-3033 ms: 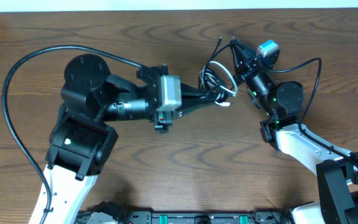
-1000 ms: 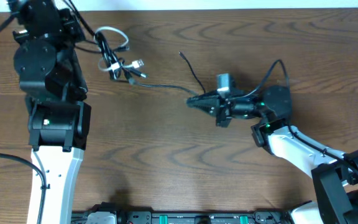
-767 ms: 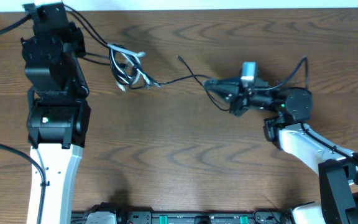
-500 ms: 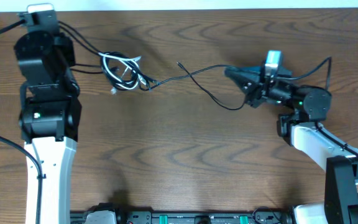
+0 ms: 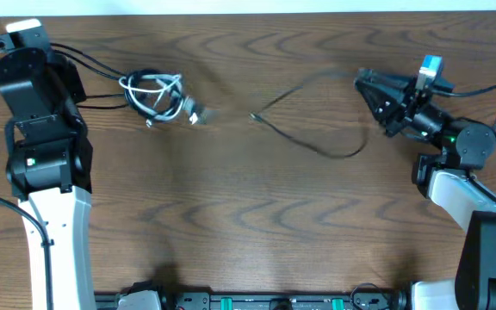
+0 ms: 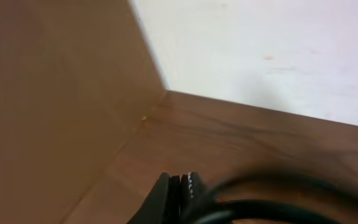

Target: Untangle cables

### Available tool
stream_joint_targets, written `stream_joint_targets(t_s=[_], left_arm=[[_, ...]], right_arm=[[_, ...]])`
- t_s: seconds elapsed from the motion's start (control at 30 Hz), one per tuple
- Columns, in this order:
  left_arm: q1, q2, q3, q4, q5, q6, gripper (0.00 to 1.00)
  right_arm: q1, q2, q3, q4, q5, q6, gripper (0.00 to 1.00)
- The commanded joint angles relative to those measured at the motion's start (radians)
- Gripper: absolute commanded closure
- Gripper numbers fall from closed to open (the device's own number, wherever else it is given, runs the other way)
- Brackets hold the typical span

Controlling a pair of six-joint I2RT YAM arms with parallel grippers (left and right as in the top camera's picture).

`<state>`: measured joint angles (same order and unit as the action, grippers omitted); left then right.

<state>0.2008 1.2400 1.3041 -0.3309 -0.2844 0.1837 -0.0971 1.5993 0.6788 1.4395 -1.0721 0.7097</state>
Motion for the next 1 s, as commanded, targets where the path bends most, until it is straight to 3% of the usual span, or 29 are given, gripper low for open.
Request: stream_joint_targets(t_s=[0.0,0.03,0.13,0.23,0.37,0.7,0.83,0.97], left_arm=[[0.008,0.000,0.016,0.008,0.229,-0.018,0.92],[0.008,0.000,0.016,0.015,0.266,-0.023,0.93],[0.008,0.000,0.016,0.039,0.342,-0.091,0.93],[0.008,0.000,0.016,0.047,0.469,-0.092,0.92],[0.007,0.000,0.016,0.051,0.626,-0.092,0.92],[0.007,0.000,0.016,0.056,0.999,-0.092,0.93],[-0.001,0.000,0.016,0.059,1.160,-0.092,0.92],[-0.015,0.000,0.016,0.060,1.241,-0.087,0.93]], right_arm=[[-0.010,-0.011,0.008,-0.019,0.021,0.019,0.44],[-0.010,-0.011,0.008,-0.030,0.018,0.019,0.34],[-0.008,-0.011,0.008,-0.047,0.014,0.019,0.27],[0.000,-0.011,0.008,-0.053,0.010,0.019,0.27],[0.025,-0.011,0.008,-0.080,-0.004,0.019,0.38],[0.160,-0.011,0.008,-0.164,-0.016,0.013,0.21],[0.251,-0.011,0.008,-0.295,-0.015,-0.067,0.14],[0.326,-0.011,0.008,-0.318,-0.013,-0.103,0.03]])
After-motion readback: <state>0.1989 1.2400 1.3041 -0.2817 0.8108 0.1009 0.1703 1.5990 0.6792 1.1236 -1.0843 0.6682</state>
